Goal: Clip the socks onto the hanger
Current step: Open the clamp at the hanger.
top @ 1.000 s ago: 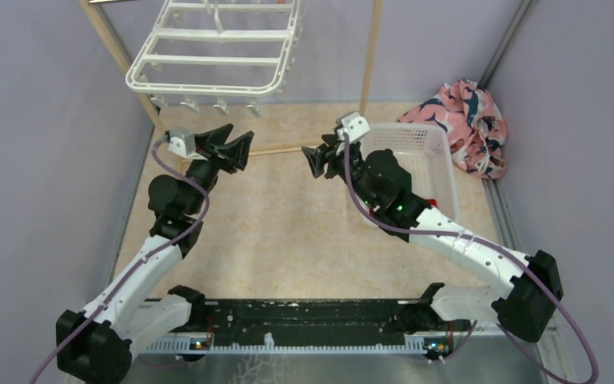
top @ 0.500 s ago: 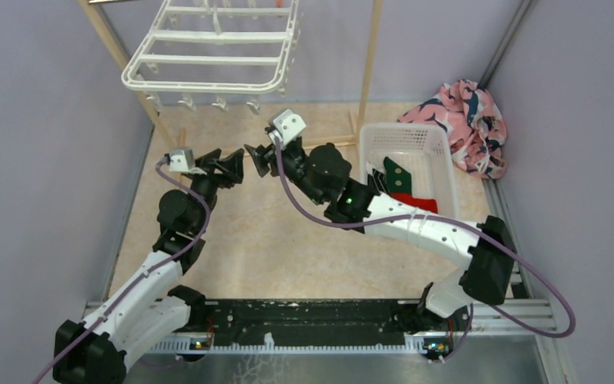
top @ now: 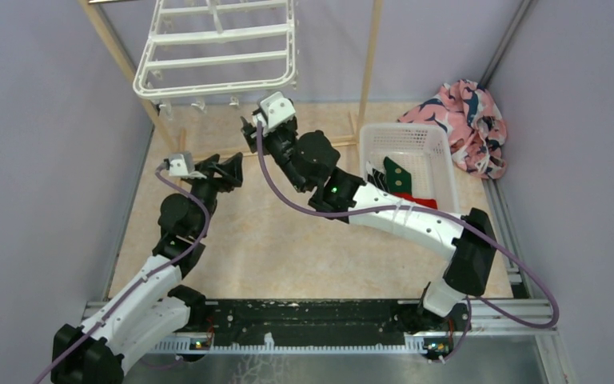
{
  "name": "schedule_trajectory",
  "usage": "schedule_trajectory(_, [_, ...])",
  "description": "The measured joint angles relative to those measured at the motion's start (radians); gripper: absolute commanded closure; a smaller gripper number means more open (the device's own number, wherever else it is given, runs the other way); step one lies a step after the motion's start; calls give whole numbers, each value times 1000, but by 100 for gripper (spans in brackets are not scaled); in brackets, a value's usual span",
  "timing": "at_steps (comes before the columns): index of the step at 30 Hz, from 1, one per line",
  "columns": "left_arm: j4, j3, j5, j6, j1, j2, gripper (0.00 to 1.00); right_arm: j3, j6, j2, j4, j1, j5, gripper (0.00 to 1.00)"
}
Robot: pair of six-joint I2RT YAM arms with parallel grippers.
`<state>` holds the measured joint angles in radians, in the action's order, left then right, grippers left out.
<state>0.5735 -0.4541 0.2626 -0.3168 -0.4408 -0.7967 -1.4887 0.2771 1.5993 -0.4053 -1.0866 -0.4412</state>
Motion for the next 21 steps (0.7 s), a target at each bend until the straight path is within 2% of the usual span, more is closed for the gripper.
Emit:
schedule_trajectory(8, [-7,0,3,0,-3,-10,24,-10,-14,10,-6,-3,33,44])
schedule_trajectory(21, [-15,0,8,4,-3,-12,24,-130,-2,119,-17,-10,39,47])
